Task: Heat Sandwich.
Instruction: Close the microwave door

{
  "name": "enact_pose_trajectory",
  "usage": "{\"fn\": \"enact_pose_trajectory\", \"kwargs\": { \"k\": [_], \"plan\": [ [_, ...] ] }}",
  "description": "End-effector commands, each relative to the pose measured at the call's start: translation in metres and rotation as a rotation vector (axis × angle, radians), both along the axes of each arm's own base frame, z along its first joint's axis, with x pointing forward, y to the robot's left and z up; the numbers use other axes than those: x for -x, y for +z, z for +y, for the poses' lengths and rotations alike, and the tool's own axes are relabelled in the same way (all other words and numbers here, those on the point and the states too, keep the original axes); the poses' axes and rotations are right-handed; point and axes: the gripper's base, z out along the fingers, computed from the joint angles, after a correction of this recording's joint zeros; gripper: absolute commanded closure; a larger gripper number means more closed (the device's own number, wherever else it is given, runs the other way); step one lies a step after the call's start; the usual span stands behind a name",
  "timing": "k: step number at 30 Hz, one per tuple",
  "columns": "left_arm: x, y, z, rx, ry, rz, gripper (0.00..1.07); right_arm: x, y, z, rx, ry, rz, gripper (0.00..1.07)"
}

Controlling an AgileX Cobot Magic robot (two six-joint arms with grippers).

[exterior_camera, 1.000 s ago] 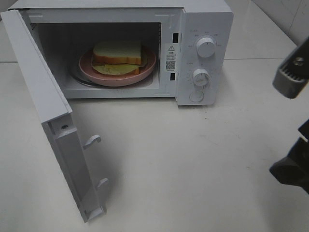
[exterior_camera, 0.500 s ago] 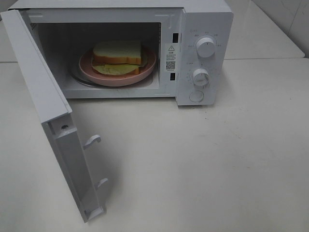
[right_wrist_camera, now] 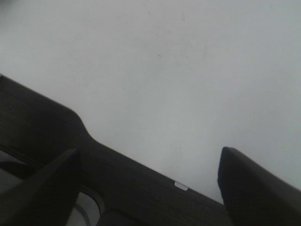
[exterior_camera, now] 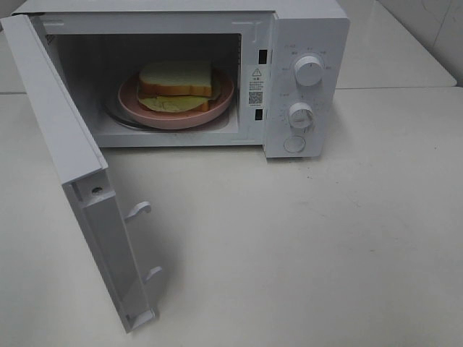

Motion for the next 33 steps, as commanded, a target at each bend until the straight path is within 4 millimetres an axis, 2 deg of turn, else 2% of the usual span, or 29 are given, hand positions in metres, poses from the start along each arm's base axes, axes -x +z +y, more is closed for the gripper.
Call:
{"fn": "enact_pose_trajectory", "kwargs": {
  "k": [1, 7, 15, 21, 23, 33],
  "plan": [
    [0.003, 0.000, 0.000, 0.000, 0.002, -0.040, 0.03, 0.010, -0.011, -0.009, -0.020, -0.110, -0.044, 0.31],
    [0.003, 0.000, 0.000, 0.000, 0.002, -0.040, 0.03, 0.023, -0.016, -0.016, -0.052, -0.200, -0.106, 0.31],
    [0.003, 0.000, 0.000, 0.000, 0.002, -0.040, 0.03, 0.040, -0.014, -0.020, -0.121, -0.349, -0.303, 0.31],
    [0.003, 0.000, 0.000, 0.000, 0.002, -0.040, 0.03, 0.041, -0.011, -0.015, -0.179, -0.382, -0.355, 0.31],
    [0.003, 0.000, 0.000, 0.000, 0.002, -0.040, 0.03, 0.039, -0.017, -0.013, -0.198, -0.387, -0.371, 0.31],
    [0.003, 0.000, 0.000, 0.000, 0.002, -0.040, 0.03, 0.047, -0.020, -0.015, -0.190, -0.379, -0.432, 0.31]
  ]
}}
